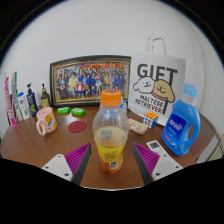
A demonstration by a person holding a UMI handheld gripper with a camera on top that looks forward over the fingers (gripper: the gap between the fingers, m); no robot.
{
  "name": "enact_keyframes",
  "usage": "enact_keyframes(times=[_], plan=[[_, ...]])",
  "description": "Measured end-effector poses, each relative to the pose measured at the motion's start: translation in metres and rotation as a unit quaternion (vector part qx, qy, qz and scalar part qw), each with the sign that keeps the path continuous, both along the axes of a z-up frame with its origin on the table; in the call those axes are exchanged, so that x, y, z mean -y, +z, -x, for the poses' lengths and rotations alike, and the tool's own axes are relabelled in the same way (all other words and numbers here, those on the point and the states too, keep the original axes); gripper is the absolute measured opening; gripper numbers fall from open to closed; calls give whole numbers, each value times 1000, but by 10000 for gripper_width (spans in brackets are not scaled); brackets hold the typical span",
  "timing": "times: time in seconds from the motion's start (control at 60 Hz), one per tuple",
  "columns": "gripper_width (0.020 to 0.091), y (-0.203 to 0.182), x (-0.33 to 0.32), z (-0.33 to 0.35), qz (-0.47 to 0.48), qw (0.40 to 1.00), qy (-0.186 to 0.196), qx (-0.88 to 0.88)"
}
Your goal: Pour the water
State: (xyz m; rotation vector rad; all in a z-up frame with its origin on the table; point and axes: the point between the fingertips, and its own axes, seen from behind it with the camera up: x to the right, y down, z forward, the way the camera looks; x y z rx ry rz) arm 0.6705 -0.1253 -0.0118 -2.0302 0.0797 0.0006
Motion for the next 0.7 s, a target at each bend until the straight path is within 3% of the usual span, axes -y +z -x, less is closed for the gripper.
enact_keyframes(times=[0.083,0.1,0.167,0.233,0.417,0.55,0.7], plan=[[828,-11,-19,1,-9,1000,13,7],[794,-13,-21,1,-9,1000,17,7],[442,-15,-27,3,-15,1000,14,10],[427,-13,-31,6,-23,1000,13,8],[269,-13,-32,6,-13,1000,12,6],[260,1,-38,5,-11,999,6,46],[261,44,-55,6,-14,992,-4,128]])
